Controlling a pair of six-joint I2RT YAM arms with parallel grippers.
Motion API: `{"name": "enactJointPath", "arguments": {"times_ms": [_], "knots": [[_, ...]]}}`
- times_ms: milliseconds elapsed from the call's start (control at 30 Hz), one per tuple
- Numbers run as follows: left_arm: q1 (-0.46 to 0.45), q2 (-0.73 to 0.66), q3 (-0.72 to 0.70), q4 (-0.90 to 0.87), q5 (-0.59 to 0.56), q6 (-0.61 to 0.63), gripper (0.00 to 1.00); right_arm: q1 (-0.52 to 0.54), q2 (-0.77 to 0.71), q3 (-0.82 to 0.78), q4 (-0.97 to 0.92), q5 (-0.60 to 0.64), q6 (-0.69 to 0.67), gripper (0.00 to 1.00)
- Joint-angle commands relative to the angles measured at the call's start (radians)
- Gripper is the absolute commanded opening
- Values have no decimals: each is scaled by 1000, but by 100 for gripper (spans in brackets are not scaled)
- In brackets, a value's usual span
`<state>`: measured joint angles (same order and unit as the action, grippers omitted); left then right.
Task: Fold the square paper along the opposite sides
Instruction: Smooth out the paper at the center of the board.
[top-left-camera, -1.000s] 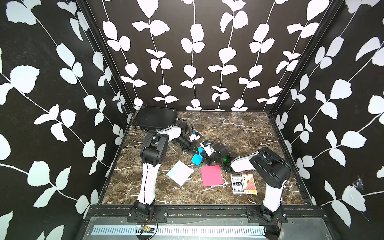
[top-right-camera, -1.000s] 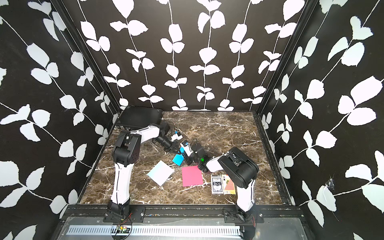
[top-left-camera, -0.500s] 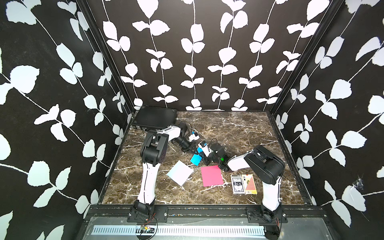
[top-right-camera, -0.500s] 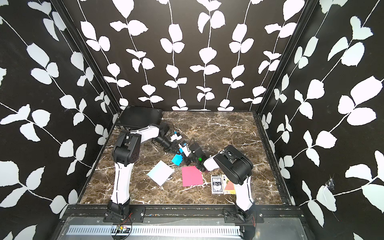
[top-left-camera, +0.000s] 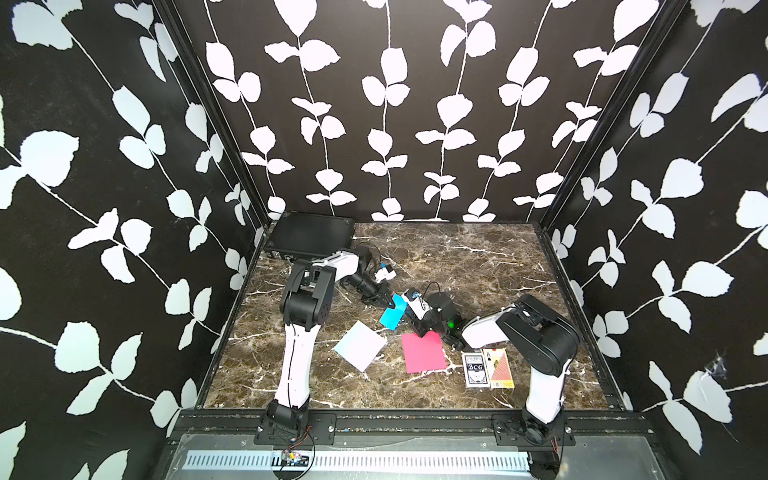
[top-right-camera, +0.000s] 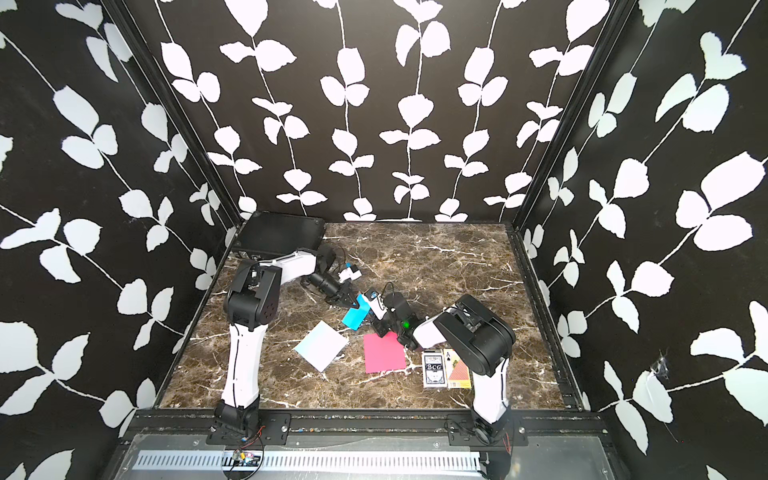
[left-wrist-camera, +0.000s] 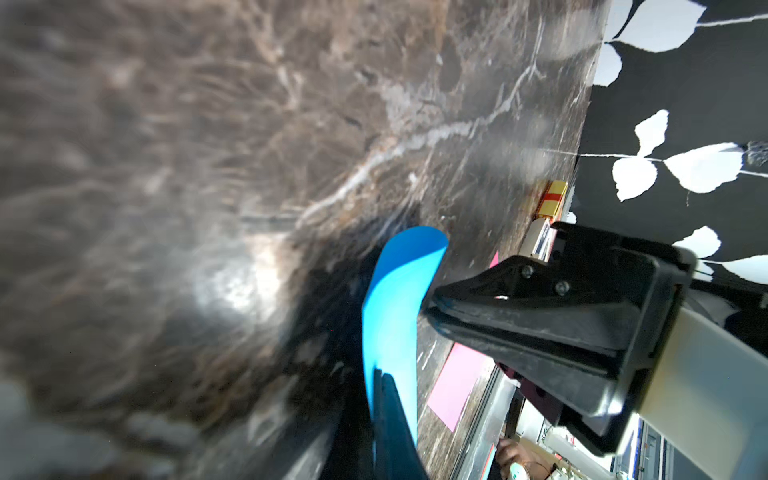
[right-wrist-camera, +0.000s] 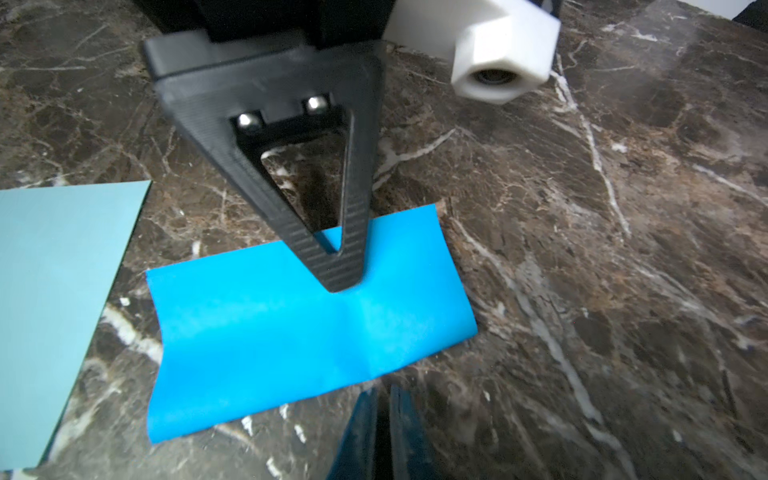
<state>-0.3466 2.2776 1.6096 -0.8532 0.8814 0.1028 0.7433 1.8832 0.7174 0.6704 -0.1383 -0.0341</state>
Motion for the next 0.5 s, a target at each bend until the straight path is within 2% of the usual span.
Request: {"name": "enactJointPath", "arguments": {"times_ms": [0, 200, 467], "knots": [[13, -6, 15, 24, 21, -18, 0, 5, -43, 1, -17, -2, -22, 10], [35, -5, 8, 74, 45, -57, 0, 18, 44, 105, 92, -82, 92, 6], [36, 6, -9, 111, 63, -76, 0, 53, 150, 198, 120, -90, 90, 4]]}}
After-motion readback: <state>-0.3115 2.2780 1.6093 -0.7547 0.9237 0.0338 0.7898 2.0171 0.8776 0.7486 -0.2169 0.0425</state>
